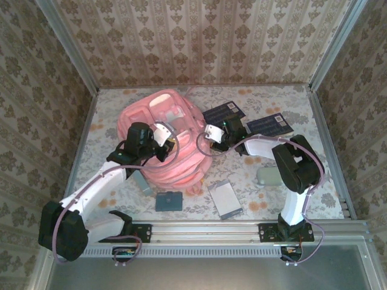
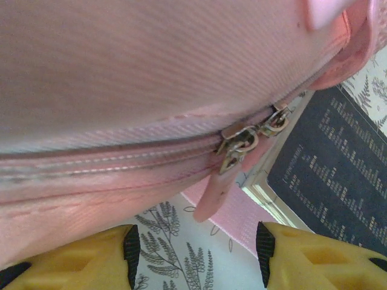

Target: Pack books, pencil case, and school supplies into a backpack

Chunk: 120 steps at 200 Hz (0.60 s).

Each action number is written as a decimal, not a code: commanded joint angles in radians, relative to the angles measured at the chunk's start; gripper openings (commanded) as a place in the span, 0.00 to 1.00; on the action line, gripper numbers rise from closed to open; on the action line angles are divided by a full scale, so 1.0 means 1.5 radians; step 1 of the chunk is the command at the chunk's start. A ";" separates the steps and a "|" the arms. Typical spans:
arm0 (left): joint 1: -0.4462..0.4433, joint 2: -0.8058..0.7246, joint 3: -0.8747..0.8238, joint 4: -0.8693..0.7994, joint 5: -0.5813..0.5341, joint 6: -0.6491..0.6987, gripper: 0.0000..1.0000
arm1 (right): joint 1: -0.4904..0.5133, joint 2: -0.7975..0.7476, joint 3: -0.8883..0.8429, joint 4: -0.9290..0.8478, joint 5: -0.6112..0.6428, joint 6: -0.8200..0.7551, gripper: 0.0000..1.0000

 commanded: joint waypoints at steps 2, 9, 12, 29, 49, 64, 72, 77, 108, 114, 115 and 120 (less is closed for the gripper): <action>-0.007 -0.027 0.003 0.038 0.007 0.008 0.00 | 0.004 0.019 0.022 0.012 0.030 -0.014 0.56; -0.007 -0.028 0.001 0.038 0.006 0.008 0.00 | 0.004 0.020 0.023 0.016 0.026 -0.012 0.56; -0.008 -0.027 0.001 0.038 0.006 0.008 0.00 | 0.004 0.019 0.024 0.017 0.024 -0.010 0.55; -0.008 -0.024 0.002 0.036 0.005 0.009 0.00 | 0.004 0.022 0.026 0.031 0.022 -0.002 0.55; -0.009 -0.023 0.001 0.037 0.006 0.009 0.00 | 0.004 0.021 0.027 0.043 0.011 0.001 0.54; -0.009 -0.023 0.001 0.036 0.005 0.011 0.00 | 0.005 0.021 0.030 0.048 0.007 0.003 0.54; -0.009 -0.022 0.000 0.037 0.004 0.011 0.00 | 0.005 0.020 0.031 0.054 0.003 0.005 0.54; -0.009 -0.022 0.001 0.037 0.003 0.011 0.00 | 0.005 0.019 0.031 0.059 0.000 0.007 0.53; -0.010 -0.017 0.001 0.038 0.006 0.010 0.00 | 0.010 0.016 0.039 0.058 -0.021 0.013 0.52; -0.010 -0.016 0.001 0.039 0.007 0.010 0.00 | 0.012 0.018 0.041 0.057 -0.022 0.013 0.51; -0.010 -0.016 0.000 0.039 0.007 0.010 0.00 | 0.012 0.018 0.041 0.057 -0.022 0.012 0.51; -0.010 -0.015 0.000 0.039 0.007 0.011 0.00 | 0.013 0.019 0.044 0.055 -0.022 0.012 0.51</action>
